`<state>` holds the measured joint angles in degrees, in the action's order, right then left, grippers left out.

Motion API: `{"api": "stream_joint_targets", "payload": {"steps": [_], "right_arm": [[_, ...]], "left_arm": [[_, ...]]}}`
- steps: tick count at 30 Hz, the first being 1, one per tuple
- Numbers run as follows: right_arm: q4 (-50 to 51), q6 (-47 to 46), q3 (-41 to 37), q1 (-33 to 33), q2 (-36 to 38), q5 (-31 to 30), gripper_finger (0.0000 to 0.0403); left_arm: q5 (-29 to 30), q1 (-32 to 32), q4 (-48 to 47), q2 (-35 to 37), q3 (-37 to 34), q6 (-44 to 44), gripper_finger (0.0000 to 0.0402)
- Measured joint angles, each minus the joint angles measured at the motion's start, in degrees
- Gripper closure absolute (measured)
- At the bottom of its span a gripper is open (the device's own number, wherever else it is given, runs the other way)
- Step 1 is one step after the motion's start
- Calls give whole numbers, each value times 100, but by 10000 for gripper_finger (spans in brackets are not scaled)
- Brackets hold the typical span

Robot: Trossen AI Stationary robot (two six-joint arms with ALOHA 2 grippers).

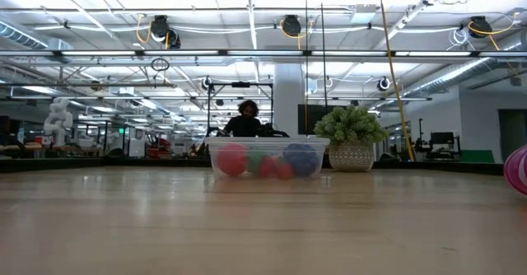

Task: Pick and placing Produce into tupperware
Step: Put the purple onion into the transparent bin

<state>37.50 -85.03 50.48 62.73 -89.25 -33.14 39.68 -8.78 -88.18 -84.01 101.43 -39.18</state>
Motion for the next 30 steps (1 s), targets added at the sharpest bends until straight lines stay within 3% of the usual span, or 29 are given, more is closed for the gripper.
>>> {"api": "stream_joint_targets", "payload": {"steps": [8, 12, 23, 30], "right_arm": [[-12, -887, 0, 588, -39, -1071, 227], [-411, -845, -102, 674, -239, -1577, 227], [-2604, -527, -1362, 676, -433, -2122, 227], [-2697, -658, -1706, 678, -433, -2101, 227]], "left_arm": [[22, 0, -1, 0, -1, 114, 124], [92, 0, 2, 0, -1, 116, 124], [94, 0, 86, 0, 0, 118, 124], [96, 0, 173, 2, 0, 155, 124]]}}
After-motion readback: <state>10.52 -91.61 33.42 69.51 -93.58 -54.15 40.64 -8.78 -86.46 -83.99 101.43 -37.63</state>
